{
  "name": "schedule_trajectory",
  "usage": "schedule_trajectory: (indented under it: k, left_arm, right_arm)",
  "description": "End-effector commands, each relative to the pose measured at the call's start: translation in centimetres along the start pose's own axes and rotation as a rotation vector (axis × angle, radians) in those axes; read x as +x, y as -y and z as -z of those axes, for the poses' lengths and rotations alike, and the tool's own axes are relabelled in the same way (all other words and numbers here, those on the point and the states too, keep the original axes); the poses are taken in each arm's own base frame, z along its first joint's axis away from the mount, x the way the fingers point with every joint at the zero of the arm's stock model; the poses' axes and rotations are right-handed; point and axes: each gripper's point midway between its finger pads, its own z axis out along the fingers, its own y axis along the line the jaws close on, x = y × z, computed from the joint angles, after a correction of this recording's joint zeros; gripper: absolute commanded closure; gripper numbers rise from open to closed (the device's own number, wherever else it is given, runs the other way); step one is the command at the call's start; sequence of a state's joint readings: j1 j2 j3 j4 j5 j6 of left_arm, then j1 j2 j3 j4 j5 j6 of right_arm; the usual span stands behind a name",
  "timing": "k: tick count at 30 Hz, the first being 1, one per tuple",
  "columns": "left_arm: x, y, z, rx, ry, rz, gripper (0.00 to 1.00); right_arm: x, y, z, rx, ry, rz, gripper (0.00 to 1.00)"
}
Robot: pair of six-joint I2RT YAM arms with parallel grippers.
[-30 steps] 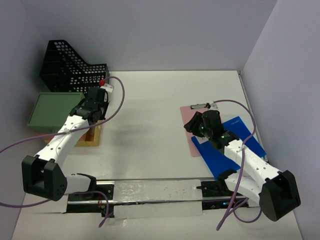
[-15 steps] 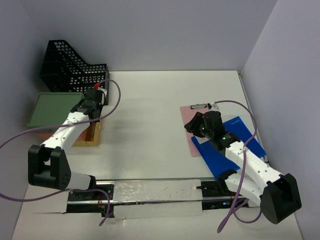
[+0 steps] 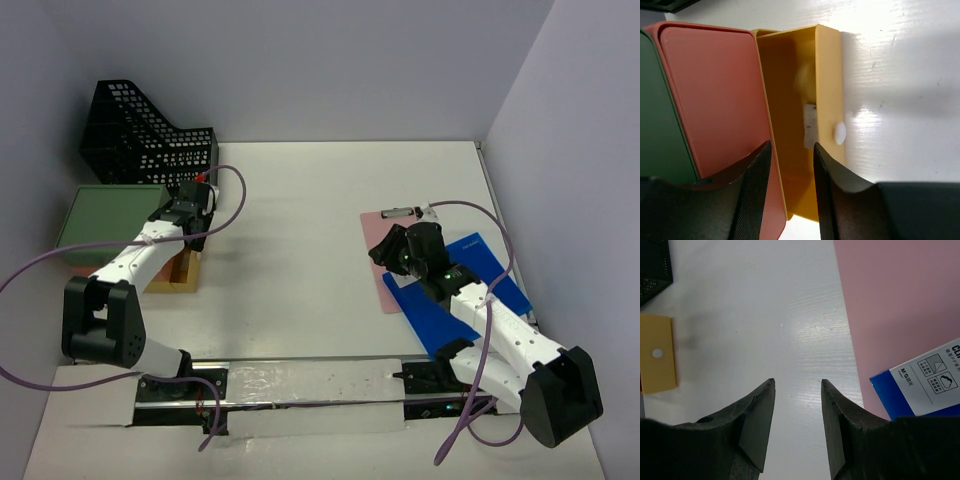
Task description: Organize the desk
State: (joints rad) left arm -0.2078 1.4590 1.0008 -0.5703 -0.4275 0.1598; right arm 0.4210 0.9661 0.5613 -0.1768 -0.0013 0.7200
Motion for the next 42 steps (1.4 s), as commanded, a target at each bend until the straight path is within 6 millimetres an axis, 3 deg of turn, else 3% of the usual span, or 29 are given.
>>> schedule_trajectory:
  k: [1, 7, 12, 16, 19, 21, 23, 25, 26, 30, 32, 36, 42]
  left_arm:
    - [-0.7, -0.6, 0.7, -0.003, 0.025, 0.018, 0.53]
    - [-2.3, -0.3, 2.6, 0.065, 0.079, 0.038, 0.53]
    - [-7.0, 0.5, 8.8, 0.273, 0.28, 0.078, 0.53]
    - [-12.0, -0.3, 16.4, 0.407, 0.544, 0.092, 0.51]
    - [-13.4, -4.9, 19.4, 0.251, 0.681, 0.166, 0.4]
    - [-13.1, -9.6, 18.8, 0.105, 0.672, 0.233, 0.3]
    - [-10.9, -13.4, 16.8, 0.027, 0.573, 0.29, 0.27]
    - [-9.1, -15.6, 14.7, 0.027, 0.491, 0.348, 0.27]
    - [-8.2, -16.6, 14.1, 0.046, 0.469, 0.38, 0.27]
    - [-4.0, -20.9, 12.5, -0.009, 0.405, 0.477, 0.24]
    - [-1.2, -23.2, 11.4, -0.083, 0.351, 0.527, 0.22]
    - [2.6, -26.4, 8.5, -0.148, 0.269, 0.605, 0.19]
    - [4.5, -26.1, 5.8, -0.056, 0.221, 0.643, 0.18]
  right_arm:
    - [-0.6, -0.3, -0.1, -0.017, 0.031, -0.001, 0.51]
    - [-0.6, -0.5, -0.1, -0.026, 0.029, 0.0, 0.51]
    - [-0.8, -2.6, -0.3, -0.112, 0.02, -0.016, 0.52]
    - [-1.3, -7.5, -1.5, -0.247, -0.01, -0.041, 0.54]
    - [-0.2, -12.2, -2.7, -0.337, -0.087, -0.021, 0.54]
    - [1.1, -16.6, -4.4, -0.415, -0.167, -0.007, 0.54]
    - [3.4, -21.1, -5.3, -0.508, -0.265, 0.0, 0.54]
    - [4.3, -24.3, -6.1, -0.592, -0.312, -0.016, 0.54]
    - [5.9, -25.6, -7.5, -0.605, -0.367, -0.05, 0.55]
    - [8.3, -31.4, -9.3, -0.699, -0.449, -0.088, 0.57]
    - [10.4, -33.1, -11.0, -0.698, -0.488, -0.112, 0.58]
    - [13.7, -35.7, -12.1, -0.732, -0.543, -0.186, 0.61]
    - [19.0, -36.8, -13.3, -0.713, -0.63, -0.278, 0.66]
